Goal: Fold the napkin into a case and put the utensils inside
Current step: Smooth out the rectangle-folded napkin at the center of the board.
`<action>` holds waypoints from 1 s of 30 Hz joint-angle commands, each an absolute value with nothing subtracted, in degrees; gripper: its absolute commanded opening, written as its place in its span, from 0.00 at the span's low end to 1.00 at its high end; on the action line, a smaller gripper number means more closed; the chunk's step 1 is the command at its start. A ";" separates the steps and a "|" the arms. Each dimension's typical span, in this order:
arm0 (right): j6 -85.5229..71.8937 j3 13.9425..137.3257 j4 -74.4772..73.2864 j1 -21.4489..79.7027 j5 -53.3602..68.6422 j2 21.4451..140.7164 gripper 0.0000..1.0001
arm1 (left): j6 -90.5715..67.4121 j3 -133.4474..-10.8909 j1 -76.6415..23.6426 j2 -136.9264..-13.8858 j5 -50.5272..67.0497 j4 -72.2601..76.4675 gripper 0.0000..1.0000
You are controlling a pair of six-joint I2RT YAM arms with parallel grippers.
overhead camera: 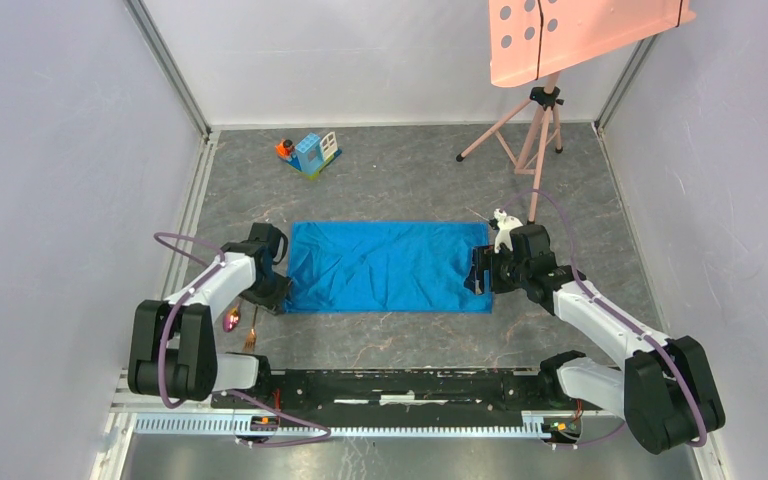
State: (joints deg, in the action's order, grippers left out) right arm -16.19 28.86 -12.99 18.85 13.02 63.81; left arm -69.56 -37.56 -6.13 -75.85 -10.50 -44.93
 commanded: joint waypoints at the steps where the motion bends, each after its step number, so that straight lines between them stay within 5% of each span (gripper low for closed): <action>1: -15.91 29.09 -10.26 18.66 13.04 63.79 0.75 | -73.22 -35.60 -6.16 -78.69 -12.44 -42.28 0.40; 4: -16.21 29.17 -9.39 18.71 13.05 64.55 0.75 | -71.97 -35.62 -6.22 -78.63 -13.22 -42.21 0.18; 8: -16.91 30.94 -7.81 18.65 13.30 66.48 0.75 | -70.63 -35.24 -6.24 -76.17 -13.01 -42.34 0.12; 11: -16.96 34.35 -7.04 18.68 12.69 68.79 0.76 | -68.63 -36.51 -6.30 -73.88 -13.45 -44.92 0.23; 18: -20.04 44.37 -1.86 17.79 13.94 79.20 0.77 | -54.07 -41.50 -6.36 -58.71 -11.65 -43.72 0.73; 22: -21.23 50.43 -0.39 16.49 14.23 87.39 0.74 | -45.28 -39.55 -6.27 -55.64 3.41 -19.40 0.72; 30: -20.06 55.81 2.72 15.04 13.91 96.72 0.75 | -44.28 -48.40 -5.86 -83.68 13.84 -0.91 0.78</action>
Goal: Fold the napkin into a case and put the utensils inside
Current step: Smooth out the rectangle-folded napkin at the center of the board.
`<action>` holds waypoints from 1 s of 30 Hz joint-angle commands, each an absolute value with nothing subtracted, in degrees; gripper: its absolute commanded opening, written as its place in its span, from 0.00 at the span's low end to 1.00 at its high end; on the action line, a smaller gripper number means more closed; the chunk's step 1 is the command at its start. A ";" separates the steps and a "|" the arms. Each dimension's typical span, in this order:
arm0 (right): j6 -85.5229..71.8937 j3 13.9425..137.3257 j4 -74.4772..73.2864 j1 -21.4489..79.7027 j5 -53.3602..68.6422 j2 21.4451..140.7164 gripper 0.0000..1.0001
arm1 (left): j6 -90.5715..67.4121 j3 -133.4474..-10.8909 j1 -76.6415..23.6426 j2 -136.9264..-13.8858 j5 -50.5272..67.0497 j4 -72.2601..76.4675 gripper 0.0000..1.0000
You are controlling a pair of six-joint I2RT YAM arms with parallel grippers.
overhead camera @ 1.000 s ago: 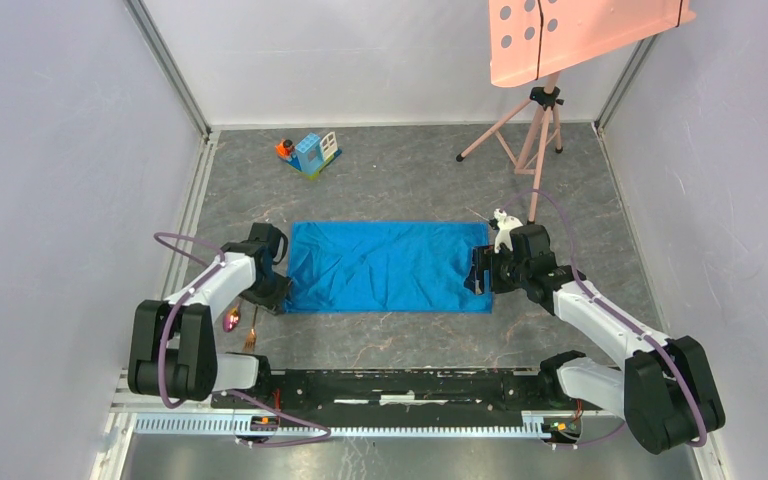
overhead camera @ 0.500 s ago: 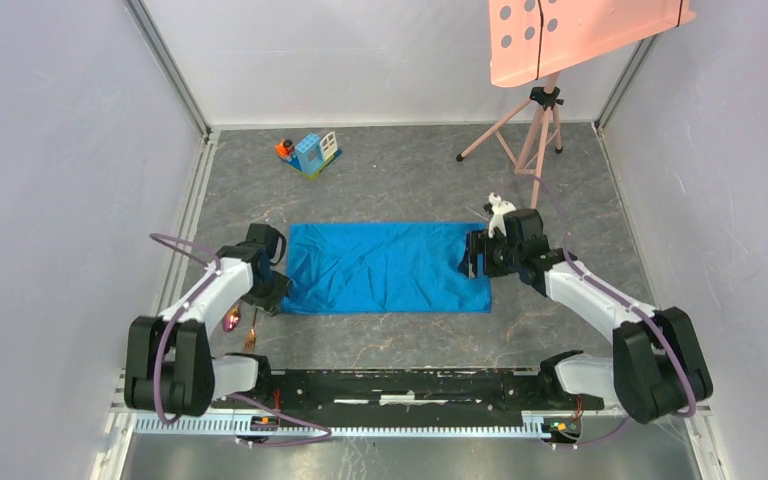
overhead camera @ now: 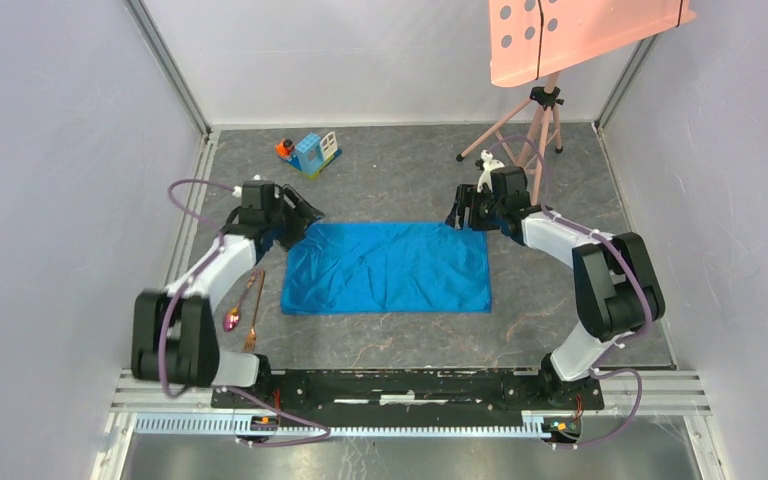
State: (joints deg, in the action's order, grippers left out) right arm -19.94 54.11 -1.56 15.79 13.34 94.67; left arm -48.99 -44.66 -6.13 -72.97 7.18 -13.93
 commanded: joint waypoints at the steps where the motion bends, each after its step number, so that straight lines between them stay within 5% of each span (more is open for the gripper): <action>1: -20.10 55.45 3.25 14.82 14.14 97.32 0.75 | -44.12 -49.17 -5.65 -85.85 12.93 -0.67 0.79; 10: -18.55 49.85 8.31 9.70 13.67 102.90 0.81 | -44.75 -48.01 -0.51 -99.42 9.30 4.62 0.94; 16: -14.27 50.85 1.58 9.59 8.21 97.17 0.85 | -40.43 -49.37 -0.61 -90.99 6.84 -3.12 1.00; 22: -14.54 53.26 -2.90 16.09 13.00 89.67 0.98 | -38.46 -52.09 -2.20 -83.69 18.97 -8.12 1.00; 30: -21.57 37.04 5.72 19.15 22.79 83.48 0.98 | -45.50 -36.11 -5.89 -77.22 19.48 -3.41 1.00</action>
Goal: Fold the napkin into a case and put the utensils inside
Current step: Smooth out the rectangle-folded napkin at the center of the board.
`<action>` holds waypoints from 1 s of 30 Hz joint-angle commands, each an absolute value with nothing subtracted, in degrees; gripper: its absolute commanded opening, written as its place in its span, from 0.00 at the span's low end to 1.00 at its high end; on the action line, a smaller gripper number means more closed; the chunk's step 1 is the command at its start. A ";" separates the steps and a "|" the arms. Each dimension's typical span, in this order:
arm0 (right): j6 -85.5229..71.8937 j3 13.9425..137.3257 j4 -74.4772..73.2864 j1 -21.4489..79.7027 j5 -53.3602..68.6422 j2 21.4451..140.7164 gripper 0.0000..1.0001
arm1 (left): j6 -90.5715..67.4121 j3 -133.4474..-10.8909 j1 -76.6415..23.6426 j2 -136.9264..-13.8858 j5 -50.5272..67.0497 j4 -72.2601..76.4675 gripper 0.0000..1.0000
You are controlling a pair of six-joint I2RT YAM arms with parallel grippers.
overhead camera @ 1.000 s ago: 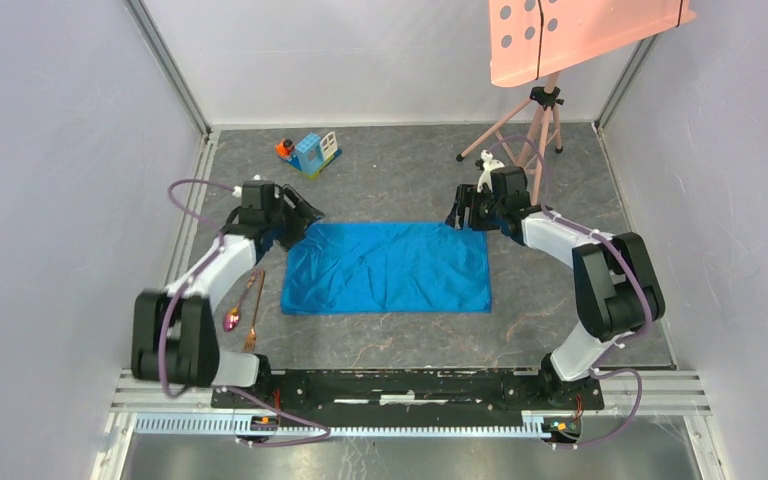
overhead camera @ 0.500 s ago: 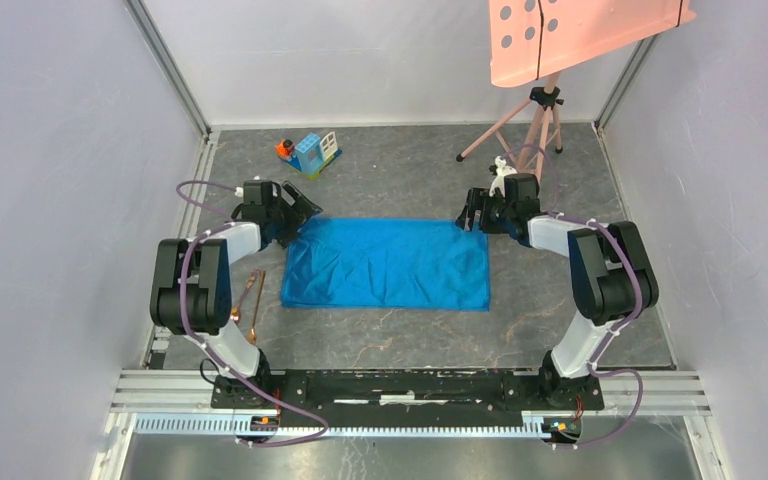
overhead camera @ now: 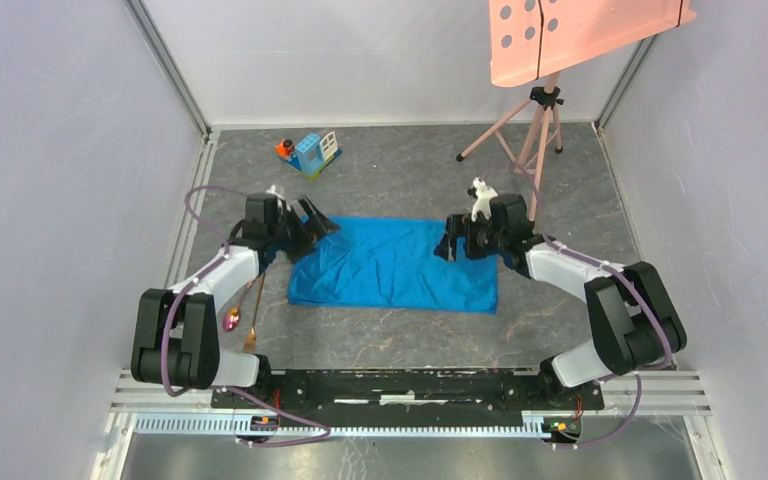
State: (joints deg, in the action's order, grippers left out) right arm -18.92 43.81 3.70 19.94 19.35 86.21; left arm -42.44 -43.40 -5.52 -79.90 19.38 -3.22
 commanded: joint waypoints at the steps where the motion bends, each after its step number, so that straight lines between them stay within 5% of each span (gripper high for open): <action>1: -20.74 35.09 5.52 19.03 21.93 82.63 0.98 | -45.68 -34.31 -5.80 -76.55 17.10 -3.66 1.00; 12: -11.16 26.83 -6.99 14.28 11.75 68.31 0.98 | -42.77 -28.83 -5.45 -62.49 3.83 -18.78 1.00; 22: -19.44 19.30 -1.61 15.91 25.78 64.50 0.98 | -47.61 -22.15 -6.42 -53.08 18.71 -14.56 1.00; 30: -14.55 22.59 -17.19 15.73 5.31 59.31 0.97 | -45.80 -21.72 -6.50 -60.48 13.61 -17.57 1.00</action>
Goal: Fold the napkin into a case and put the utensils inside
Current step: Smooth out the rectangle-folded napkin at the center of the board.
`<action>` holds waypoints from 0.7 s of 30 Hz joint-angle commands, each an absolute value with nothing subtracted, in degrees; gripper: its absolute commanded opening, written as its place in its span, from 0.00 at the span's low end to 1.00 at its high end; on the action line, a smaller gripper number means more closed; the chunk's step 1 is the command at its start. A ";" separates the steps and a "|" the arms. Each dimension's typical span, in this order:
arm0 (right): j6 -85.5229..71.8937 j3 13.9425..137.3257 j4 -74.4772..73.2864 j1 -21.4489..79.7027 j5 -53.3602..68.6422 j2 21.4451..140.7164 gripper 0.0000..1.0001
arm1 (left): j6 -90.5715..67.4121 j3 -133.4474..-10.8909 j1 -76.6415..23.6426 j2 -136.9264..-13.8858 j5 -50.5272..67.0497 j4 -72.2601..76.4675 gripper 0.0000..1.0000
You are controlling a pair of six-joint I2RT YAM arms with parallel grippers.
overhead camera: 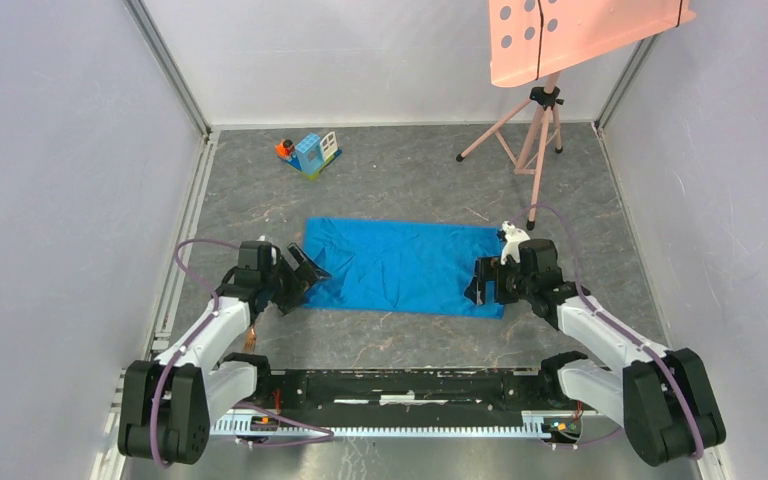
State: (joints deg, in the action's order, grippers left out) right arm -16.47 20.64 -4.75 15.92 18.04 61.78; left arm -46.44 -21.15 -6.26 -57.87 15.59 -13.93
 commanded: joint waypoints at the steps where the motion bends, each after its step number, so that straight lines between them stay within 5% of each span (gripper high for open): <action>1: -14.65 24.22 -19.71 15.73 4.23 58.73 0.96 | -45.83 -22.12 -6.57 -59.49 13.39 -19.45 1.00; 8: -21.32 37.08 -30.70 15.69 -3.53 64.12 0.98 | -51.94 -25.48 -8.43 -42.02 12.41 -28.14 1.00; 13: -24.25 45.53 -35.84 15.67 -2.89 76.23 0.74 | -48.77 -33.33 -8.36 -37.59 14.94 -32.88 1.00; 21: -23.88 52.11 -37.39 15.67 -5.85 85.95 0.64 | -43.67 -39.13 -8.38 -36.17 20.99 -33.52 1.00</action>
